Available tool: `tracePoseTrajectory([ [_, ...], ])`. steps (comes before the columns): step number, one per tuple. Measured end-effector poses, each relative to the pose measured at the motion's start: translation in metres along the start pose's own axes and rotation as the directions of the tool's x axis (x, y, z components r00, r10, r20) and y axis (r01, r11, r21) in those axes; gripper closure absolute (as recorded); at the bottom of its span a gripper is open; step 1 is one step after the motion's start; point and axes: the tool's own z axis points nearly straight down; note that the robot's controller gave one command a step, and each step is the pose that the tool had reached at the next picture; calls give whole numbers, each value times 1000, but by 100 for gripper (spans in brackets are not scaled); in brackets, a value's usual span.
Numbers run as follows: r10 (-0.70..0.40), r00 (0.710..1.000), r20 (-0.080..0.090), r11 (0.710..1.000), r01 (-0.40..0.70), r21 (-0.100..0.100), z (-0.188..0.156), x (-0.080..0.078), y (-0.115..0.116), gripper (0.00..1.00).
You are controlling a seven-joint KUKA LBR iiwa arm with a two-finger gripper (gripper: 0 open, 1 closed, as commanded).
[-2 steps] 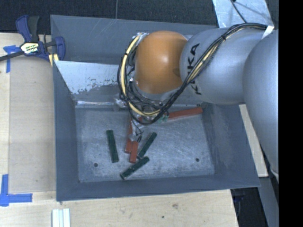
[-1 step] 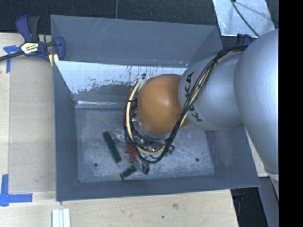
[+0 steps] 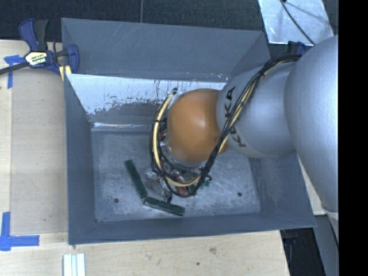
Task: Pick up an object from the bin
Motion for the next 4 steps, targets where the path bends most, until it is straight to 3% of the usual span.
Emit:
tracePoseTrajectory([
  [1,0,1000,-1,1000,0,0,0,0,0,0],
  [2,1,1000,-2,1000,-1,0,1,1,0,100],
  [3,1,1000,-3,1000,-1,0,1,1,0,0],
  [4,1,1000,-3,1000,-1,0,1,1,0,100],
])
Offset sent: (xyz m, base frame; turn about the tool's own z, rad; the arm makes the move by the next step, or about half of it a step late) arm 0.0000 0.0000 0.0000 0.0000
